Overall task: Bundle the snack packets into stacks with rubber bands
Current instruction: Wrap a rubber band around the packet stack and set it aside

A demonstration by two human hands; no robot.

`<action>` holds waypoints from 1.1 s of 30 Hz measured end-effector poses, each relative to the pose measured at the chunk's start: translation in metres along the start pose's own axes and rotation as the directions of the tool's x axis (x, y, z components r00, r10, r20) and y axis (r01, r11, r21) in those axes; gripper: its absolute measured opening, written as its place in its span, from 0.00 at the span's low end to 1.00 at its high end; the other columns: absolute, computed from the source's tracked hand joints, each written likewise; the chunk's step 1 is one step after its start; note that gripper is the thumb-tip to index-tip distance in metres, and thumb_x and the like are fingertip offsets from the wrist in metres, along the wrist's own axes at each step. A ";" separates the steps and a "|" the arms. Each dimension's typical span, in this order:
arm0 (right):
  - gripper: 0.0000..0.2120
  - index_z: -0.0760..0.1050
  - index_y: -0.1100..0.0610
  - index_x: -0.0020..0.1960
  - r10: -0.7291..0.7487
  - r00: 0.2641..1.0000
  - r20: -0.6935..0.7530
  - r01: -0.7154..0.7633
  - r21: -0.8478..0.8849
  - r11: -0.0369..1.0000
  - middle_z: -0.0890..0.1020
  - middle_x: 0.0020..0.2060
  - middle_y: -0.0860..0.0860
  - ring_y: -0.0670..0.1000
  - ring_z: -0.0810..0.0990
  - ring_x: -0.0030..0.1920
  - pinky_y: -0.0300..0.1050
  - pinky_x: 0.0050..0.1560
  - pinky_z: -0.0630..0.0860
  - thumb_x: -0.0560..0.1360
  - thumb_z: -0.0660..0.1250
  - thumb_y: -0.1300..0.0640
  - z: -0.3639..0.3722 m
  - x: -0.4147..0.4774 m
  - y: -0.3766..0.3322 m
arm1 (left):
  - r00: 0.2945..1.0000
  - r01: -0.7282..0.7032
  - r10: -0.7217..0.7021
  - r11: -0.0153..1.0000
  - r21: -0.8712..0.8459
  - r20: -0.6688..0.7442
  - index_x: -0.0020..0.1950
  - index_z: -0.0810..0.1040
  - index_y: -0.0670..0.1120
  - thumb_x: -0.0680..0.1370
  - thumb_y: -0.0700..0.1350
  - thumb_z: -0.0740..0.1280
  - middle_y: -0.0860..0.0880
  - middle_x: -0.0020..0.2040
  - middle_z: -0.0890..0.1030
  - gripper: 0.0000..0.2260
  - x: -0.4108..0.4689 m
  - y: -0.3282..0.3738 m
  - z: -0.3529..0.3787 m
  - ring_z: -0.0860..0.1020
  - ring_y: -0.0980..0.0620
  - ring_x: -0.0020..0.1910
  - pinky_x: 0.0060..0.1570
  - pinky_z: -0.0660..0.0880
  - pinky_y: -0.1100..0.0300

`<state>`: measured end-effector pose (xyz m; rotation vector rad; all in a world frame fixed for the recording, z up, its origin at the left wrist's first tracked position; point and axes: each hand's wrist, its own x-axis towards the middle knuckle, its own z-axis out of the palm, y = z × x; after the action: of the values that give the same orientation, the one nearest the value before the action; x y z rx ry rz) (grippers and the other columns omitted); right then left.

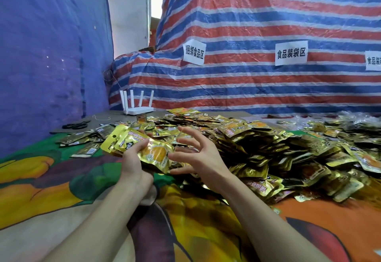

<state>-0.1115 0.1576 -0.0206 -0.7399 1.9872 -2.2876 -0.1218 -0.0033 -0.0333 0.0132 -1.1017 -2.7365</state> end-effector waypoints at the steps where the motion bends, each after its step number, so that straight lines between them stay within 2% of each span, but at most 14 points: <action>1: 0.35 0.76 0.45 0.68 -0.003 1.000 0.001 0.003 -0.027 1.000 0.75 0.65 0.55 0.54 0.79 0.62 0.58 0.44 0.85 0.66 0.80 0.66 0.004 0.000 0.003 | 1.000 0.009 -0.009 1.000 -0.001 0.017 0.51 0.82 0.41 0.79 0.43 0.65 0.41 0.46 0.86 0.08 -0.001 0.000 0.001 0.85 0.42 0.43 0.47 0.79 0.48; 4: 0.35 0.76 0.44 0.66 -0.049 0.998 -0.026 0.046 -0.099 0.994 0.76 0.65 0.55 0.56 0.80 0.62 0.59 0.45 0.85 0.64 0.82 0.64 0.011 0.001 0.011 | 0.993 0.050 -0.049 0.999 -0.007 0.107 0.52 0.85 0.41 0.78 0.46 0.66 0.39 0.49 0.86 0.11 -0.006 0.000 0.007 0.86 0.41 0.45 0.43 0.82 0.50; 7: 0.36 0.75 0.44 0.66 -0.079 0.995 -0.062 0.073 -0.084 0.994 0.77 0.63 0.56 0.56 0.83 0.58 0.57 0.47 0.85 0.62 0.83 0.61 0.013 0.002 0.013 | 0.979 0.085 -0.093 0.995 0.049 0.180 0.48 0.87 0.39 0.74 0.50 0.69 0.38 0.50 0.85 0.16 -0.012 -0.004 0.012 0.85 0.41 0.46 0.38 0.82 0.51; 9: 0.38 0.74 0.45 0.65 -0.116 0.989 -0.088 0.106 -0.115 0.988 0.78 0.61 0.55 0.55 0.83 0.57 0.57 0.50 0.84 0.58 0.82 0.58 0.014 0.001 0.014 | 0.976 0.098 -0.113 0.991 0.088 0.186 0.45 0.87 0.39 0.75 0.52 0.68 0.38 0.50 0.85 0.16 -0.017 -0.006 0.016 0.86 0.41 0.46 0.37 0.82 0.52; 10: 0.38 0.73 0.45 0.65 -0.144 0.984 -0.100 0.130 -0.141 0.982 0.78 0.61 0.54 0.54 0.83 0.57 0.57 0.51 0.84 0.58 0.82 0.57 0.015 0.001 0.014 | 0.979 0.100 -0.114 0.991 0.087 0.171 0.47 0.87 0.39 0.76 0.51 0.69 0.38 0.51 0.85 0.16 -0.018 -0.006 0.017 0.85 0.41 0.46 0.38 0.83 0.52; 13: 0.39 0.72 0.48 0.67 -0.226 0.971 -0.076 0.205 -0.216 0.955 0.77 0.60 0.48 0.46 0.83 0.54 0.44 0.51 0.83 0.60 0.83 0.61 0.017 -0.001 0.015 | 0.987 0.099 -0.104 0.994 0.052 0.119 0.60 0.81 0.38 0.74 0.47 0.71 0.38 0.56 0.84 0.18 -0.022 -0.009 0.022 0.84 0.40 0.51 0.42 0.84 0.50; 16: 0.38 0.71 0.50 0.68 -0.268 0.961 -0.064 0.251 -0.193 0.949 0.78 0.60 0.48 0.43 0.83 0.55 0.39 0.51 0.81 0.63 0.82 0.67 0.020 -0.002 0.017 | 0.990 0.071 -0.074 0.997 0.034 0.116 0.63 0.79 0.40 0.74 0.44 0.71 0.40 0.58 0.84 0.18 -0.023 -0.013 0.025 0.83 0.39 0.55 0.44 0.83 0.50; 19: 0.44 0.69 0.43 0.71 -0.318 0.941 -0.119 0.294 -0.182 0.938 0.75 0.65 0.42 0.40 0.81 0.59 0.36 0.52 0.80 0.63 0.82 0.67 0.022 -0.001 0.017 | 0.984 0.084 -0.095 0.994 0.077 0.154 0.65 0.78 0.38 0.76 0.45 0.70 0.40 0.60 0.83 0.19 -0.024 -0.012 0.023 0.83 0.39 0.57 0.53 0.79 0.49; 21: 0.48 0.66 0.38 0.74 -0.306 0.943 -0.131 0.274 -0.214 0.937 0.72 0.68 0.40 0.41 0.77 0.64 0.38 0.57 0.80 0.62 0.83 0.64 0.021 0.000 0.016 | 0.976 0.118 -0.130 0.990 0.079 0.176 0.64 0.78 0.37 0.74 0.45 0.71 0.39 0.59 0.83 0.21 -0.024 -0.011 0.022 0.83 0.40 0.56 0.53 0.81 0.50; 25: 0.37 0.74 0.47 0.68 -0.176 0.969 -0.174 0.133 -0.232 0.963 0.79 0.59 0.46 0.44 0.82 0.55 0.38 0.50 0.81 0.62 0.82 0.60 0.019 0.001 0.015 | 0.968 0.186 -0.180 0.982 -0.021 0.173 0.60 0.81 0.37 0.71 0.44 0.71 0.38 0.53 0.84 0.20 -0.020 -0.009 0.019 0.85 0.40 0.48 0.41 0.83 0.50; 27: 0.28 0.79 0.50 0.60 -0.116 0.973 -0.198 0.074 -0.211 0.975 0.83 0.53 0.50 0.49 0.84 0.51 0.45 0.49 0.84 0.62 0.82 0.55 0.015 0.003 0.012 | 0.964 0.210 -0.198 0.976 -0.049 0.178 0.52 0.85 0.38 0.69 0.44 0.70 0.38 0.49 0.85 0.15 -0.016 -0.005 0.014 0.85 0.40 0.43 0.38 0.83 0.50; 29: 0.18 0.82 0.55 0.52 -0.084 0.975 -0.203 0.040 -0.214 0.976 0.86 0.47 0.54 0.54 0.86 0.48 0.51 0.49 0.84 0.65 0.82 0.55 0.010 0.005 0.005 | 0.948 0.250 -0.239 0.968 -0.026 0.209 0.46 0.88 0.40 0.69 0.45 0.70 0.39 0.49 0.85 0.12 -0.014 -0.003 0.009 0.85 0.41 0.42 0.40 0.83 0.49; 31: 0.13 0.83 0.55 0.48 -0.043 0.981 -0.189 0.003 -0.207 0.978 0.87 0.42 0.51 0.51 0.87 0.44 0.48 0.44 0.84 0.66 0.82 0.59 0.004 0.005 0.000 | 0.932 0.281 -0.279 0.959 0.025 0.231 0.50 0.87 0.42 0.70 0.45 0.70 0.39 0.52 0.85 0.13 -0.016 -0.003 0.009 0.85 0.40 0.44 0.44 0.83 0.47; 33: 0.14 0.84 0.52 0.51 -0.037 0.987 -0.156 -0.002 -0.245 0.969 0.87 0.38 0.41 0.40 0.85 0.41 0.36 0.36 0.80 0.67 0.80 0.61 0.002 0.003 -0.007 | 0.924 0.285 -0.295 0.955 0.077 0.244 0.53 0.86 0.41 0.71 0.45 0.70 0.39 0.54 0.85 0.14 -0.021 -0.004 0.013 0.85 0.41 0.45 0.50 0.81 0.47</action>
<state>-0.1112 0.1563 -0.0128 -0.6049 2.3752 -2.1987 -0.1031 0.0126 -0.0278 -0.1875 -1.3157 -3.0447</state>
